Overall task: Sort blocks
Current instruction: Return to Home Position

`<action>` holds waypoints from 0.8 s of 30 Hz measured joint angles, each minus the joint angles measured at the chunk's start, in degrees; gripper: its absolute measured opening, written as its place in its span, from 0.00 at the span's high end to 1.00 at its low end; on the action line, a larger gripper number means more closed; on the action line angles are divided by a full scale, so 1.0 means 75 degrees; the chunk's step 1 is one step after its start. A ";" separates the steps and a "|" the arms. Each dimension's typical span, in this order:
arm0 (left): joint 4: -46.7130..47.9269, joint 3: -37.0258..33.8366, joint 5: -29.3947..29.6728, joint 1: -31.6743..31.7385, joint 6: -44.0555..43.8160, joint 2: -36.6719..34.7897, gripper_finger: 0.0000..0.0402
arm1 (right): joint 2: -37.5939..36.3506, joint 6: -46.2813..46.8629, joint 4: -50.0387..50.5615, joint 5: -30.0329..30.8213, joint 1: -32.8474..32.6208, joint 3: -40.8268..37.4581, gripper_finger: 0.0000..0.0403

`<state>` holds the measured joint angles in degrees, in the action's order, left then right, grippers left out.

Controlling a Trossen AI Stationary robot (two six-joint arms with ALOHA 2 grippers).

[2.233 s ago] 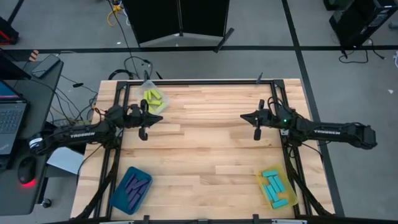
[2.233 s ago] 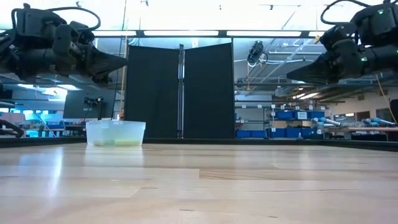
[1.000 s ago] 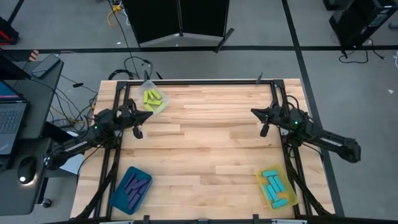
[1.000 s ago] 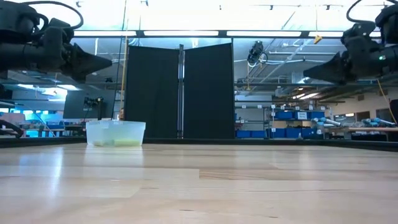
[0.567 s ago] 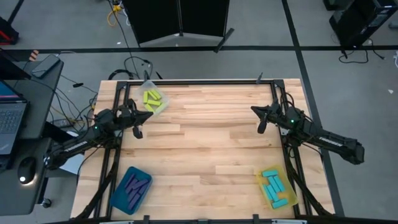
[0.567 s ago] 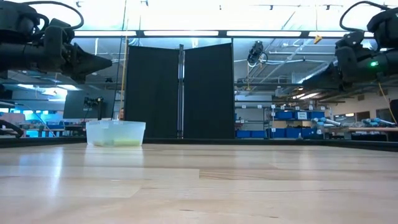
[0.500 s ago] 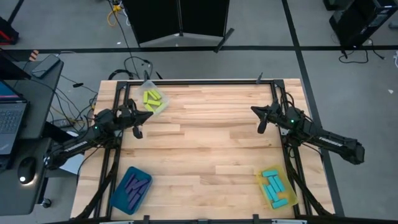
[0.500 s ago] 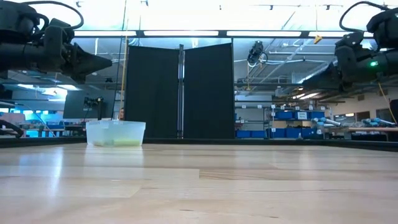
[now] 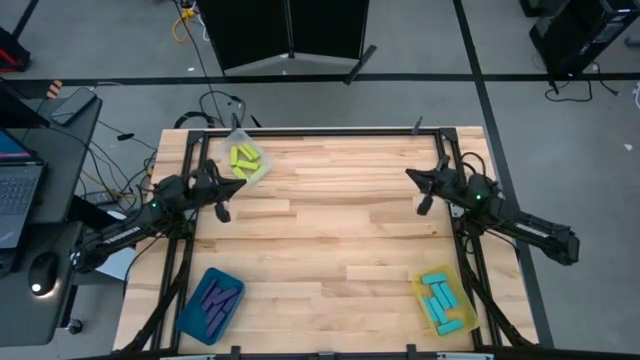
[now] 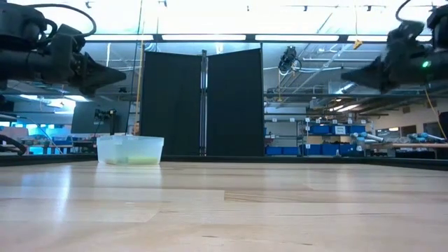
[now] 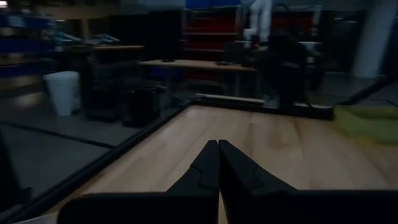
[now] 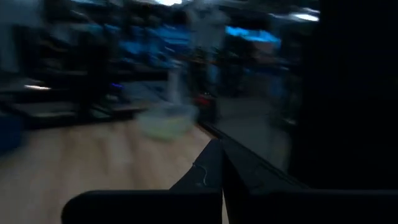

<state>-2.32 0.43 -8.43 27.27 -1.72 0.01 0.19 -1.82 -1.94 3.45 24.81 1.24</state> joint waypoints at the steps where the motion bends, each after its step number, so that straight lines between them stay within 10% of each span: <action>1: 0.0002 -0.0001 0.0149 0.0008 0.0000 0.0000 0.99 | 0.0010 0.0009 0.0054 0.0329 0.0013 -0.0093 0.99; 24: 0.0229 -0.0003 0.1053 0.0008 -0.0012 0.0102 0.96 | 0.0474 -0.0125 -0.0125 0.0934 0.0228 -0.0124 0.92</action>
<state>-0.60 0.40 -0.54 27.33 -1.80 0.78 3.75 -2.76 -2.87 10.46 26.52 0.32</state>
